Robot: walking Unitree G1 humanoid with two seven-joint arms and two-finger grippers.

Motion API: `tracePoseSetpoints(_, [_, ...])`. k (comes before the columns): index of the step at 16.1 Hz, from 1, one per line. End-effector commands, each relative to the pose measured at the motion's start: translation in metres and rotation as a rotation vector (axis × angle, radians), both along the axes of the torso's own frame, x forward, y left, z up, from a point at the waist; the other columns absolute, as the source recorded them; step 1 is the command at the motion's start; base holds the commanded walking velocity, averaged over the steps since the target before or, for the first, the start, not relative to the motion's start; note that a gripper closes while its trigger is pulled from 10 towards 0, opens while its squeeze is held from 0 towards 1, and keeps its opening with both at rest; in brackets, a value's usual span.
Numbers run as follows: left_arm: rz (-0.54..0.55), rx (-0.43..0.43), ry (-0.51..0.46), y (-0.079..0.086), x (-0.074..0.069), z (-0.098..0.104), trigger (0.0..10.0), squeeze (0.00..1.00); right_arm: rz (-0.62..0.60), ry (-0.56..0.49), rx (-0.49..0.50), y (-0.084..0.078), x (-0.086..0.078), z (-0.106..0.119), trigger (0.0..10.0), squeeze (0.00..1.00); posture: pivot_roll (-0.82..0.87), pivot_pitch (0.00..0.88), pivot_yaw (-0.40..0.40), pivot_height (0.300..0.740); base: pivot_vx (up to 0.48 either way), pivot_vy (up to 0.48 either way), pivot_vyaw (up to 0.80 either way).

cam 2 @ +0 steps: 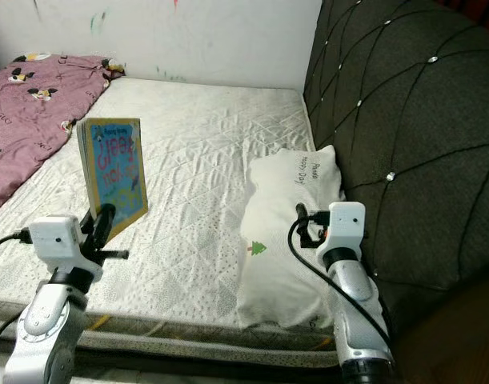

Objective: Clean up the room

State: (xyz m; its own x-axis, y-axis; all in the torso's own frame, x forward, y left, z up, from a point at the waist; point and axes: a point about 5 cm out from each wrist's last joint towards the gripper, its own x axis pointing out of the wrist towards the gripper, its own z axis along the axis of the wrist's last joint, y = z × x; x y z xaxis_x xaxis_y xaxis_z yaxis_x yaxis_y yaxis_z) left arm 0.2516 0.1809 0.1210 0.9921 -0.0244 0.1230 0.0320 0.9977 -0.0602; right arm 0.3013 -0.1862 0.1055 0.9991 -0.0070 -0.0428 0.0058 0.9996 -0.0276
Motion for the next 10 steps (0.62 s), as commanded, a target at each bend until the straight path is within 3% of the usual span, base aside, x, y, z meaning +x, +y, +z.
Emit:
tracePoseSetpoints(1, [-0.016,0.003,-0.057,-0.0042,0.0052,0.0102,10.0,0.0,-0.02,0.015,0.001,-0.0049,0.0009,-0.0025,10.0,0.0,-0.02,0.0,-0.031,0.74,0.0,0.0,-0.8])
tracePoseSetpoints(2, [-0.013,0.001,-0.061,-0.0043,0.0067,0.0109,10.0,0.0,-0.022,0.007,-0.002,-0.0052,0.0018,-0.0013,10.0,0.0,-0.02,0.0,-0.03,0.74,0.0,0.0,-0.8])
tracePoseSetpoints(9, [0.001,-0.055,-0.034,-0.0061,0.0122,0.0077,10.0,0.0,-0.033,0.0,-0.006,-0.0067,0.0044,-0.0009,10.0,0.0,-0.03,0.0,-0.028,0.74,0.0,0.0,0.0])
tracePoseSetpoints(10, [-0.017,-0.066,-0.039,-0.0074,0.0129,0.0084,10.0,0.0,-0.036,-0.001,-0.007,-0.0069,0.0045,-0.001,10.0,0.0,-0.03,0.0,-0.027,0.74,0.0,0.458,0.0])
